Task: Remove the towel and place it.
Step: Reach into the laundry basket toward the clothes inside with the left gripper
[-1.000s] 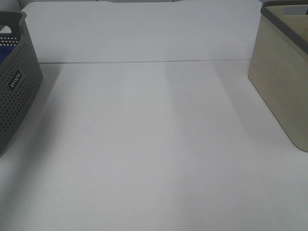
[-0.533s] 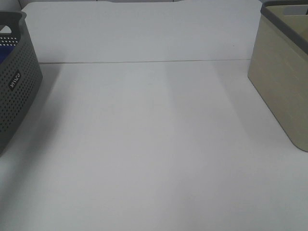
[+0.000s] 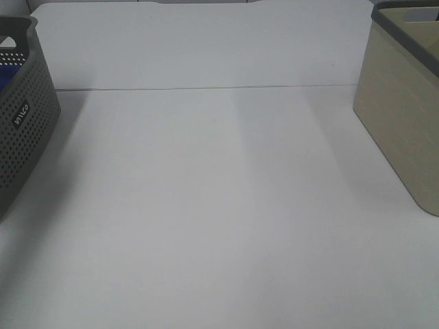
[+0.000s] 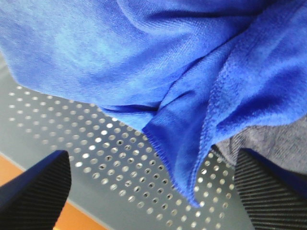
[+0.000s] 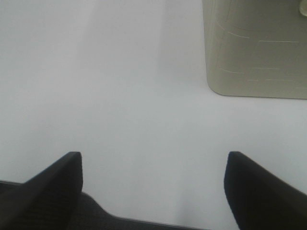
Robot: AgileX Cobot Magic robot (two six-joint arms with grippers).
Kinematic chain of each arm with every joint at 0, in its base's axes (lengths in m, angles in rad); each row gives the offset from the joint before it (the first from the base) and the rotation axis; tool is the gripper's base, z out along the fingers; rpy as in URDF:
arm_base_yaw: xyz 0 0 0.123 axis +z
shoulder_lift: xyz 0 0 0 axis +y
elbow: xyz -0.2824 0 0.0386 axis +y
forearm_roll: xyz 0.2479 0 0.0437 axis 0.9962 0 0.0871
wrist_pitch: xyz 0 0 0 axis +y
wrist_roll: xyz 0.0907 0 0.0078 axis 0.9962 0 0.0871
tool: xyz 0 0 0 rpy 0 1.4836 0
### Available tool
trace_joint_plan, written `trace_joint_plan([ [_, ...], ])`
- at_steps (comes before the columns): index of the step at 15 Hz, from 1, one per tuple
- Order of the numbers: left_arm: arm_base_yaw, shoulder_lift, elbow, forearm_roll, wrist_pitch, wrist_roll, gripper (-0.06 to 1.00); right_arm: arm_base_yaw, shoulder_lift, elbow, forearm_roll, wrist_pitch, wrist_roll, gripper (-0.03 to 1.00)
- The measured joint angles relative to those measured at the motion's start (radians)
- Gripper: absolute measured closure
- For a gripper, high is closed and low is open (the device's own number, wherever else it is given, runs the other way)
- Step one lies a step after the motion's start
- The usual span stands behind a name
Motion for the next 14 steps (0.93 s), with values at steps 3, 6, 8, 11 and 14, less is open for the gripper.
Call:
trace_joint_plan([
  [3, 0.052, 0.0, 0.04, 0.001, -0.024, -0.033, 0.09, 0.0, 0.0, 0.0, 0.0, 0.0, 0.0, 0.17],
  [6, 0.077, 0.007, 0.074, 0.003, -0.068, -0.041, 0.09, 0.0, 0.0, 0.0, 0.0, 0.0, 0.0, 0.17],
  [8, 0.081, 0.037, 0.077, 0.012, -0.109, -0.043, 0.09, 0.0, 0.0, 0.0, 0.0, 0.0, 0.0, 0.17],
  [11, 0.081, 0.057, 0.077, 0.025, -0.151, -0.043, 0.15, 0.0, 0.0, 0.0, 0.0, 0.0, 0.0, 0.17],
  [14, 0.081, 0.057, 0.077, 0.036, -0.166, -0.043, 0.31, 0.0, 0.0, 0.0, 0.0, 0.0, 0.0, 0.17],
])
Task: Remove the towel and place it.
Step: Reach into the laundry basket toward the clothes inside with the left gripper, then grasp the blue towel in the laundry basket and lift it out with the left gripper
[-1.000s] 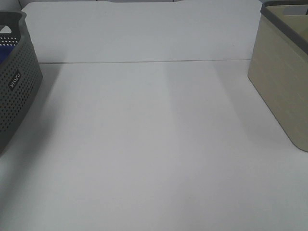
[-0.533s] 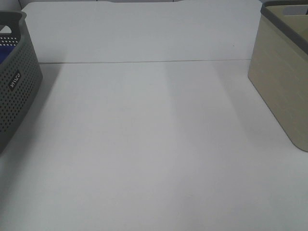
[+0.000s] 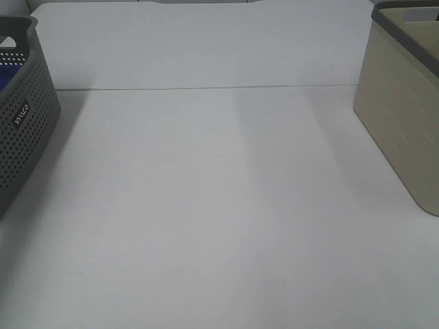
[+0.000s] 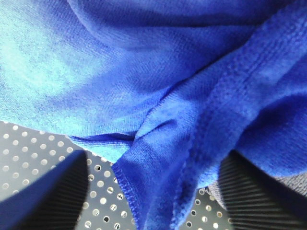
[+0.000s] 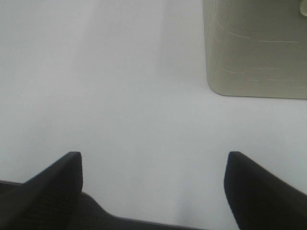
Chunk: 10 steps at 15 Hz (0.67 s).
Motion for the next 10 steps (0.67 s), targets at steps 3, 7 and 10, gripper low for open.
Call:
trace_joint_plan([
  [3, 0.0, 0.0, 0.0, 0.028, 0.012, 0.0, 0.47, 0.0, 0.0, 0.0, 0.0, 0.0, 0.0, 0.17],
  [7, 0.0, 0.0, 0.0, 0.052, 0.037, 0.0, 0.57, 0.0, 0.0, 0.0, 0.0, 0.0, 0.0, 0.17],
  [10, 0.0, 0.0, 0.0, 0.053, 0.049, -0.005, 0.72, 0.0, 0.0, 0.0, 0.0, 0.0, 0.0, 0.17],
])
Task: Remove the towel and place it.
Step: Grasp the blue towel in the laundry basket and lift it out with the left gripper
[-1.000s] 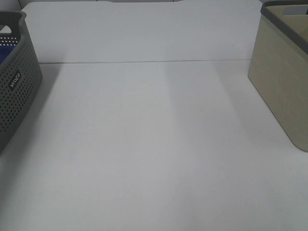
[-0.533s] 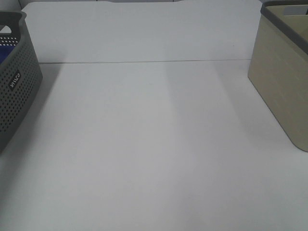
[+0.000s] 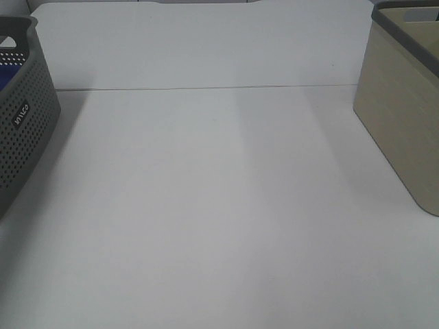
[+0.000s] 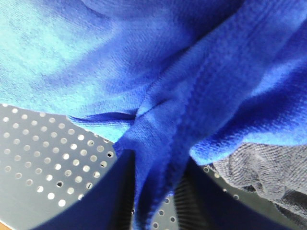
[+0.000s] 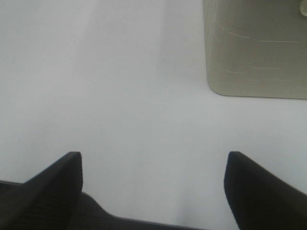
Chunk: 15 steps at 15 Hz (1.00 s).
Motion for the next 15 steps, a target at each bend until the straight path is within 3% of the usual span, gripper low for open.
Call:
trace_joint_plan([
  [4, 0.0, 0.0, 0.0, -0.001, 0.002, -0.047, 0.77, 0.0, 0.0, 0.0, 0.0, 0.0, 0.0, 0.17],
  [7, 0.0, -0.001, 0.0, -0.001, 0.012, -0.047, 0.94, 0.0, 0.0, 0.0, 0.0, 0.0, 0.0, 0.17],
  [12, 0.0, -0.054, -0.036, -0.013, 0.066, -0.047, 0.94, 0.0, 0.0, 0.0, 0.0, 0.0, 0.0, 0.17],
  [15, 0.0, -0.133, -0.071, -0.085, 0.09, -0.047, 0.94, 0.0, 0.0, 0.0, 0.0, 0.0, 0.0, 0.17],
])
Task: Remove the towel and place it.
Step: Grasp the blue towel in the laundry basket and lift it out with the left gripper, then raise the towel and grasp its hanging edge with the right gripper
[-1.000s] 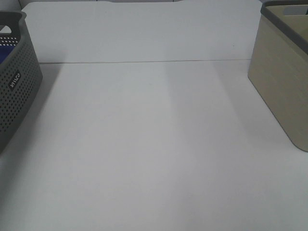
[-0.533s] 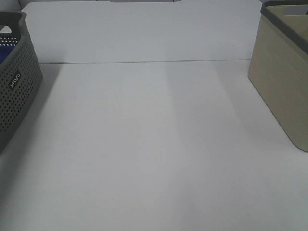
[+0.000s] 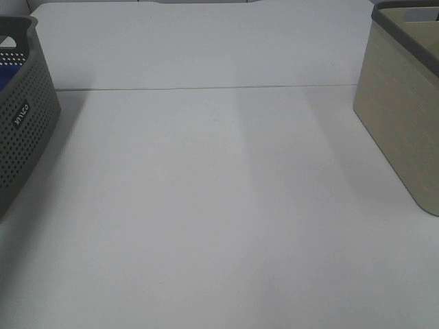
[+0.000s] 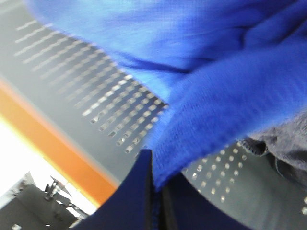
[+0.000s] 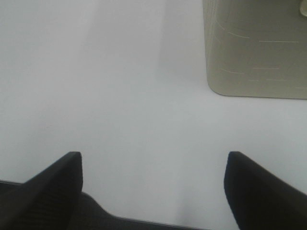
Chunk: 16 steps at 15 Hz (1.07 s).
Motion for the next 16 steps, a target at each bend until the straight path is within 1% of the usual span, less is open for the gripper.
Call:
trace_joint_plan([
  [6, 0.0, -0.233, -0.005, -0.101, 0.012, 0.0, 0.94, 0.0, 0.0, 0.0, 0.0, 0.0, 0.0, 0.17],
  [7, 0.0, -0.276, -0.005, -0.133, 0.003, 0.0, 0.94, 0.0, 0.0, 0.0, 0.0, 0.0, 0.0, 0.17],
  [8, 0.0, -0.355, -0.005, -0.208, -0.027, 0.0, 0.94, 0.0, 0.0, 0.0, 0.0, 0.0, 0.0, 0.17],
  [9, 0.0, -0.389, -0.005, -0.249, -0.04, 0.0, 0.94, 0.0, 0.0, 0.0, 0.0, 0.0, 0.0, 0.17],
  [13, -0.003, -0.446, -0.023, -0.383, -0.071, 0.0, 0.94, 0.0, 0.0, 0.0, 0.0, 0.0, 0.0, 0.17],
  [14, -0.008, -0.446, -0.034, -0.392, -0.073, 0.0, 0.94, 0.0, 0.0, 0.0, 0.0, 0.0, 0.0, 0.17],
  [16, -0.057, -0.446, -0.096, -0.405, -0.083, 0.0, 0.94, 0.0, 0.0, 0.0, 0.0, 0.0, 0.0, 0.17],
])
